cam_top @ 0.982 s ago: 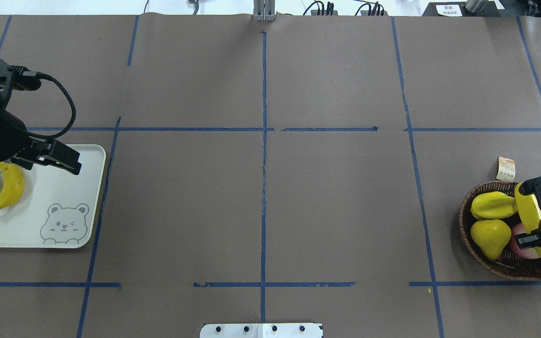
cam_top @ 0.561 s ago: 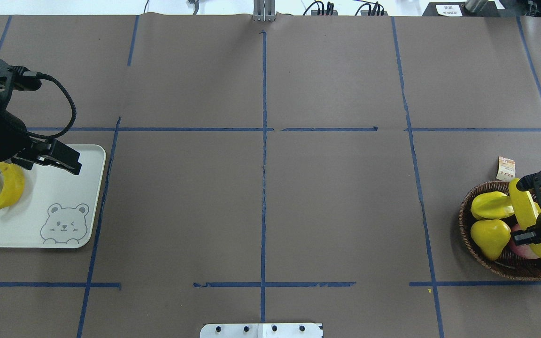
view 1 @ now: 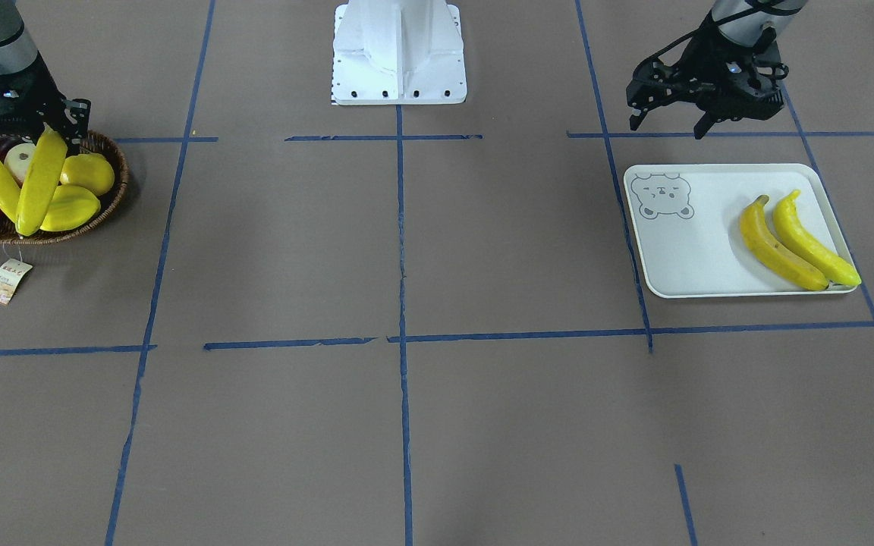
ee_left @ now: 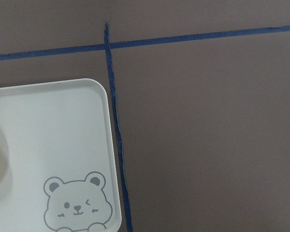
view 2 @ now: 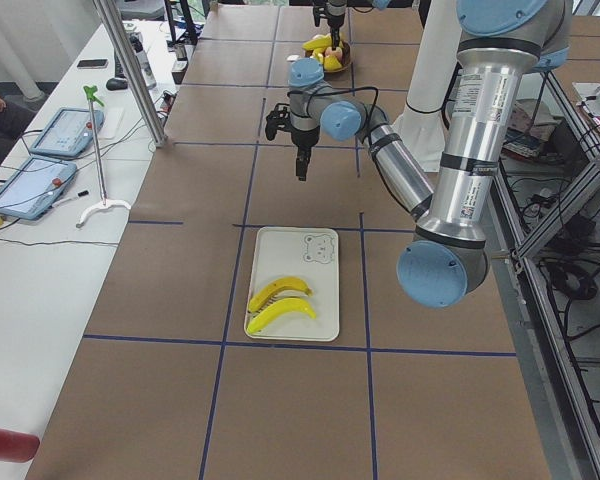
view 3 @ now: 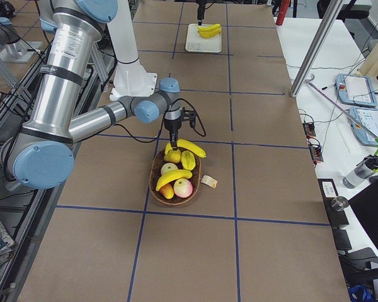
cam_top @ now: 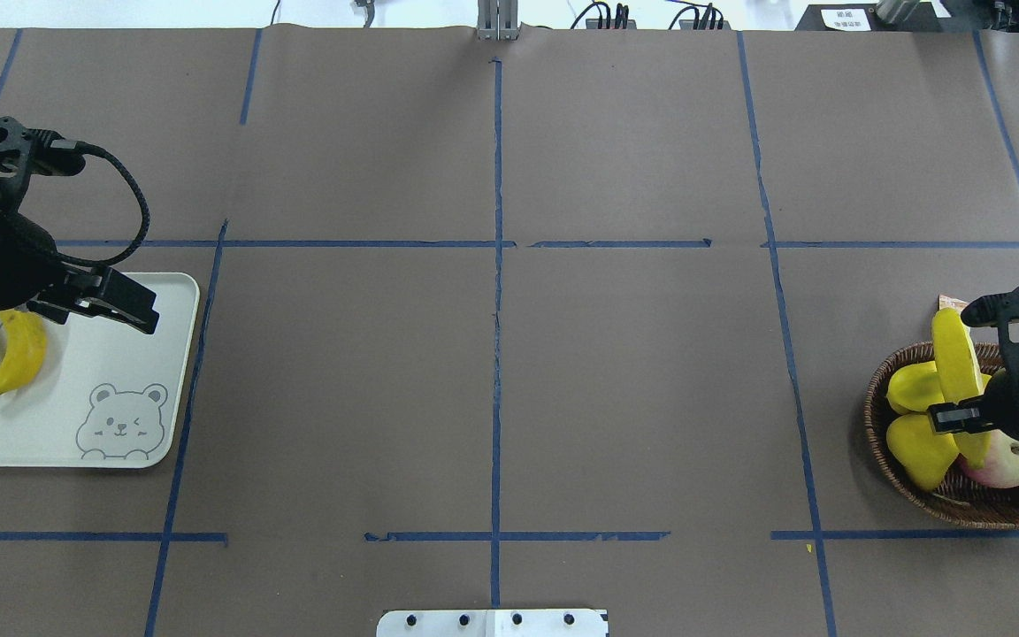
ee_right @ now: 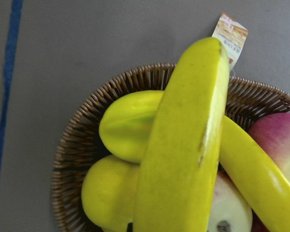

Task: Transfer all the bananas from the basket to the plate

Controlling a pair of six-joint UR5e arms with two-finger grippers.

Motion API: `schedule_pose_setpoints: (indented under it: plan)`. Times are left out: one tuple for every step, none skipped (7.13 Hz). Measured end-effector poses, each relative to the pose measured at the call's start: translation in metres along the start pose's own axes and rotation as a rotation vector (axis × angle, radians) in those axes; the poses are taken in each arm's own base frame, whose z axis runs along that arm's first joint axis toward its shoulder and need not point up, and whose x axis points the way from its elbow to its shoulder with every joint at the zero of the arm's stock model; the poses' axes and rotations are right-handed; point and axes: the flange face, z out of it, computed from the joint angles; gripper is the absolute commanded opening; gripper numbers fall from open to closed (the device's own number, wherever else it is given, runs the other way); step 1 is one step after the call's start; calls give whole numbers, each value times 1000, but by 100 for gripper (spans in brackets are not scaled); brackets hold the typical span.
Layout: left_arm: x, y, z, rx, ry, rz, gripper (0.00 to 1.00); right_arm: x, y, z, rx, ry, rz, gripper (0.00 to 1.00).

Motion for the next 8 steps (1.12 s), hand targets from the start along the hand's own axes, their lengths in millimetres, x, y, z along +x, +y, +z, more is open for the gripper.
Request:
schedule_pose_setpoints:
  plan:
    - [1,0,0,0,1,2,100,-10,-3,-10,49,-86,60,12]
    - [2,0,0,1,3,4,100,-20,-5,-22,96,-190,128,12]
    - [6,0,1,-2,6,10,100,-27,-5,-31,128,-286,187,12]
    - [14,0,5,-9,13,16,100,-30,-6,-34,155,-391,247,12]
    - [28,-1,9,-17,23,4,100,-28,-7,-28,179,-510,295,12]
    - [42,0,13,-26,35,-13,100,-22,-6,-18,196,-619,326,12]
    - [58,1,15,-32,50,-25,100,-18,-5,-14,207,-720,352,13]
    - [75,1,17,-36,67,-27,100,-24,-8,-17,210,-805,371,14]
